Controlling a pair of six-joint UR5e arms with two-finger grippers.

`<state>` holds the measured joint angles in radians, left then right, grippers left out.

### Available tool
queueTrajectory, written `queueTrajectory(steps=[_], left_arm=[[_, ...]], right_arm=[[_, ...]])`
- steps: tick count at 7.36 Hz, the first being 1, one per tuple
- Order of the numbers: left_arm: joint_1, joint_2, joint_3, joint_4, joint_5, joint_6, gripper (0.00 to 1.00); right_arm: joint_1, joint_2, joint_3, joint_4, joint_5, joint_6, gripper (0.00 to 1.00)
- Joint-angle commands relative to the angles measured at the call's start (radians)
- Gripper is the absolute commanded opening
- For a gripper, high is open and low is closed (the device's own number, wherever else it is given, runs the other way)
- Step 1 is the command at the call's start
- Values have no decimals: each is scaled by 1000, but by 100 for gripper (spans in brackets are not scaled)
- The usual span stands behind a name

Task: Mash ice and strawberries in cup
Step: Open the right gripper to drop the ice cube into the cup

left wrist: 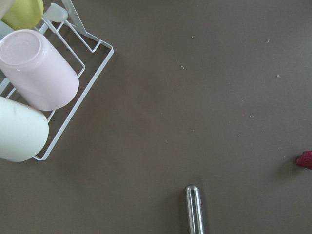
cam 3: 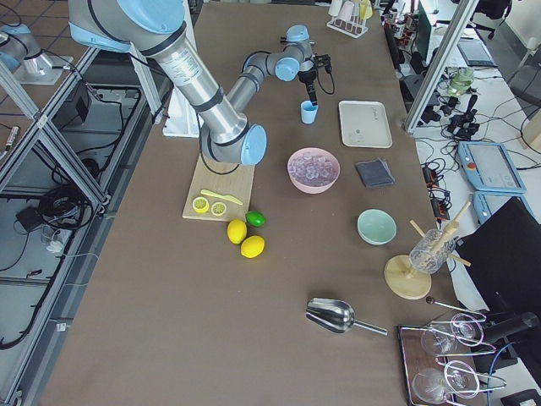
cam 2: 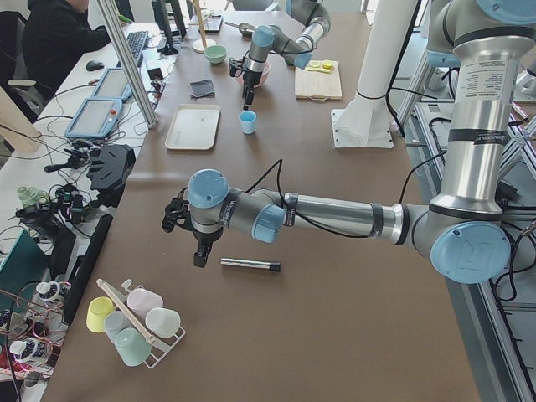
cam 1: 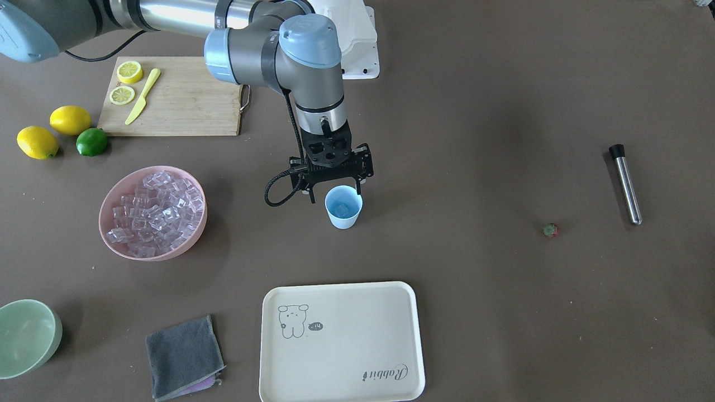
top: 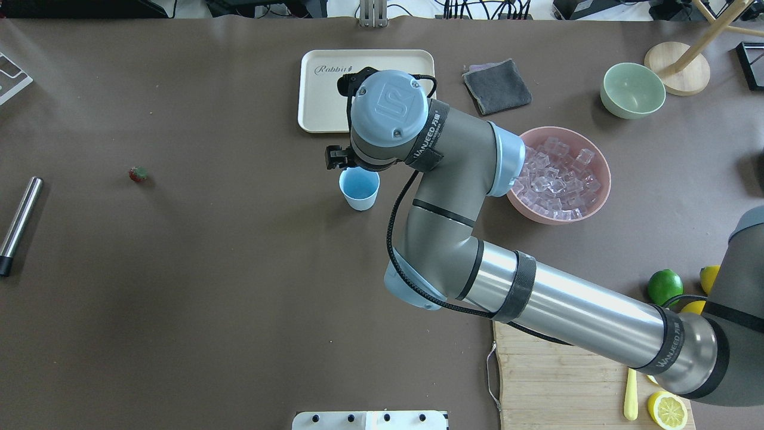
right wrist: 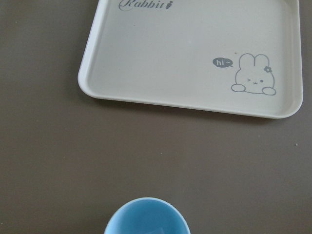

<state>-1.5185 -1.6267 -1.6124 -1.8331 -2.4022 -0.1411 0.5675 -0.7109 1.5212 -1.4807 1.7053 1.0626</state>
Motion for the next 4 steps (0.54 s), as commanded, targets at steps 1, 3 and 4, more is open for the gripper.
queueTrajectory(steps=[1, 3, 4], left_arm=[[0, -1, -4, 0, 0, -1, 99], [0, -1, -10, 0, -2, -2, 99], [0, 1, -9, 0, -2, 0, 99]], right_arm=[[73, -117, 77, -3, 51, -59, 100], [159, -253, 156, -1, 140, -172, 100], [199, -328, 201, -3, 143, -226, 100]])
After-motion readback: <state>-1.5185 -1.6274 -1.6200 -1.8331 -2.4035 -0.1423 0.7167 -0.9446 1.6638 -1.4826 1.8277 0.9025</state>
